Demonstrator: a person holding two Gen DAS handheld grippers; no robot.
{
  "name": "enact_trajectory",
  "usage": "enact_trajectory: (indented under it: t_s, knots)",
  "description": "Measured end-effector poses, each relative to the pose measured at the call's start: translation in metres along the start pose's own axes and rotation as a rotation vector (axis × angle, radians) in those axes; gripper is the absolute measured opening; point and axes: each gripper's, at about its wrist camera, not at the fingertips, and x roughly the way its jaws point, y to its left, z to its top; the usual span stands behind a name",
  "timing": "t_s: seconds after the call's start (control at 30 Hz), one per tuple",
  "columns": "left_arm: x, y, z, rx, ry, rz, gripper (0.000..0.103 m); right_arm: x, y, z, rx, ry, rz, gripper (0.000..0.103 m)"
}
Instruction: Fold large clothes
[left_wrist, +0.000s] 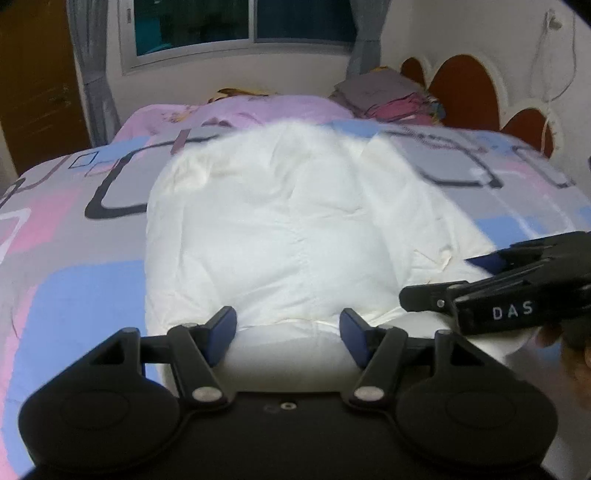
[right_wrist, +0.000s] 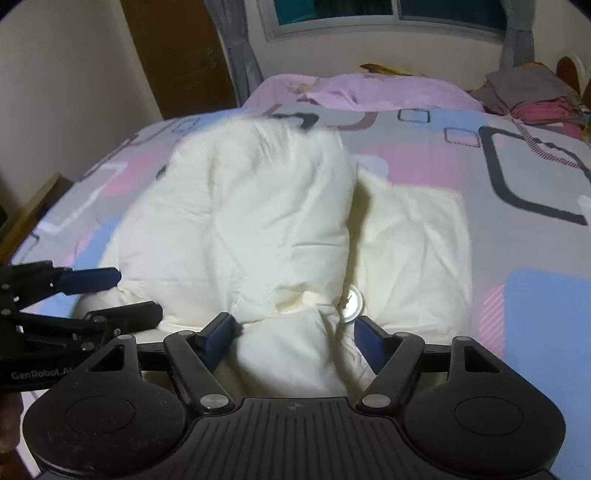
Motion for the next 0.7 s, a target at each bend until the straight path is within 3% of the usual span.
enact_trajectory:
  t_s: [0.2,0.4,0.5,0.63,0.7]
  knots:
    - [-0.003,-0.001,-0.003,-0.021,0.001,0.028,0.06,-0.002,0.001,-0.003,-0.009,-0.002,-0.015,0.072]
    - [-0.074,-0.001,-0.027,-0.073,-0.103,0.02,0.061,-0.082,-0.008,-0.027,0.01,-0.133,0.039,0.071]
    - [-0.083,-0.006,-0.047,-0.083,-0.09,0.032,0.059,-0.084,-0.009,-0.047,-0.004,-0.1,0.035,0.071]
    - [-0.063,-0.002,-0.055,-0.107,-0.032,0.063,0.058,-0.059,-0.017,-0.057,0.044,-0.003,0.04,0.068]
    - [-0.069,-0.003,-0.053,-0.115,-0.042,0.075,0.056,-0.071,-0.021,-0.059,0.073,-0.035,0.062,0.067]
